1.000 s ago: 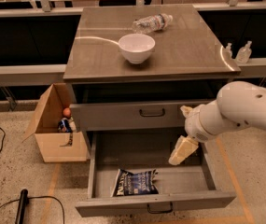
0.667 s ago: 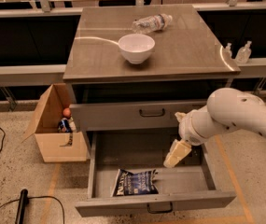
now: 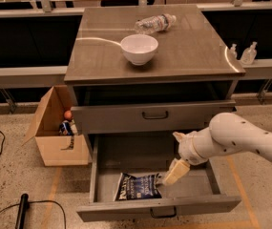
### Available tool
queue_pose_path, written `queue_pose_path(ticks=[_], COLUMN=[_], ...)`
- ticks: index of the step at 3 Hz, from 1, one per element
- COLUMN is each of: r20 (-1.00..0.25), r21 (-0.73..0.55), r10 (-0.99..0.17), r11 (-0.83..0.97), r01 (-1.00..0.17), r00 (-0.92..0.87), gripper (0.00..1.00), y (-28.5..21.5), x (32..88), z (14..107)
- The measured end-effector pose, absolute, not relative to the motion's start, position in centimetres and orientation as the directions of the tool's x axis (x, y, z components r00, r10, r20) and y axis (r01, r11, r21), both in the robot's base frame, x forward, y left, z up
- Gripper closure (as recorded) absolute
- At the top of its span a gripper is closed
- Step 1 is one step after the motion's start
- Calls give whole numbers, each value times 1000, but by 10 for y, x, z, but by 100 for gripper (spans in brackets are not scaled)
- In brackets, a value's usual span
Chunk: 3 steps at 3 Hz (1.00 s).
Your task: Pick blue chip bag from middle drawer and place on counter
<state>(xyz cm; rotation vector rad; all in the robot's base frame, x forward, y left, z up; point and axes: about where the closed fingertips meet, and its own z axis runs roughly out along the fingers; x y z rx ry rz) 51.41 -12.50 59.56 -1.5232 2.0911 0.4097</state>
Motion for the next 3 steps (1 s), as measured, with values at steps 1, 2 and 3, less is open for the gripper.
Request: queue_pose_path(ticks=[1,2,3], r20=[-610,-633,-652], r21=[-28,-6,3], r10=[-753,-737,-725], r11=[335,309,290], r01=[-942,-951,-957], r00=[-249,-236,-222], gripper=[0,0,0], y=[-116,-104,-89], x=[513,512,518], z=[569,543,521])
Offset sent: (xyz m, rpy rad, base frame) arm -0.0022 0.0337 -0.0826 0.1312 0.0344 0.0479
